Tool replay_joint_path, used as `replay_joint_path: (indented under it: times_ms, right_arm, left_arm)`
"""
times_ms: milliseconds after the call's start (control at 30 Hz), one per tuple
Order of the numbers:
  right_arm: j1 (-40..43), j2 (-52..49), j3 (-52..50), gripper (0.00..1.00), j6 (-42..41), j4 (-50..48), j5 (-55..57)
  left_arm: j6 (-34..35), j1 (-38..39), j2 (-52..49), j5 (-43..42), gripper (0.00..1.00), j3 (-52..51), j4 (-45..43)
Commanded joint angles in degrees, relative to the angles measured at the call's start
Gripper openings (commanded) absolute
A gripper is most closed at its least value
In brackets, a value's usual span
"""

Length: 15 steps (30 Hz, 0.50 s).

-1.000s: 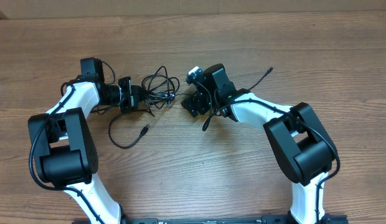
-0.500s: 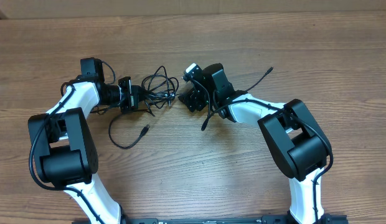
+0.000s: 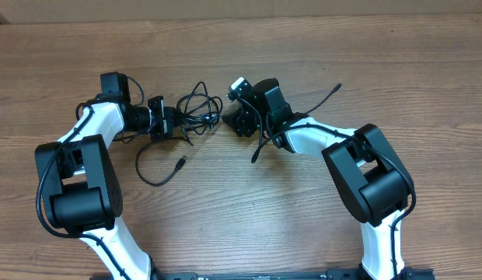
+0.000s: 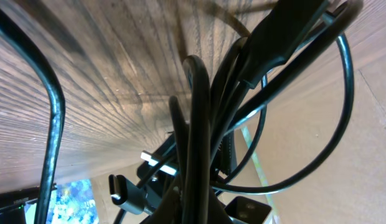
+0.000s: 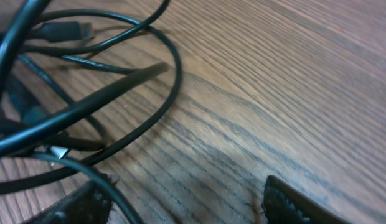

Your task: Untangle cables

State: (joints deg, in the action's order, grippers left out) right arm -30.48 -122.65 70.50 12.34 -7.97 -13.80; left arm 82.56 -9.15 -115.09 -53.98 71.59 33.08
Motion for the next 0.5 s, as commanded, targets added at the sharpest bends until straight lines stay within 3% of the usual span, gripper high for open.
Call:
replay_joint_path:
  times_ms: [0, 167, 333, 467]
  right_arm:
    - [-0.33, -0.92, 0.37, 0.65, -0.11, -0.33, -1.46]
    - [-0.31, -0.92, 0.37, 0.58, -0.28, -0.28, -5.51]
    - [-0.31, -0.92, 0.37, 0.25, -0.26, -0.13, -6.45]
    - [-0.26, -0.92, 0.37, 0.13, -0.26, 1.09, -6.45]
  left_arm:
    - [-0.48, -0.13, 1.86, -0.07, 0.04, -0.20, 1.49]
    - [-0.76, -0.15, 1.86, -0.04, 0.04, -0.20, 2.49]
    - [-1.60, -0.15, 1.86, -0.04, 0.04, -0.20, 2.54]
    - [-1.95, -0.15, 1.86, -0.04, 0.04, -0.20, 2.54]
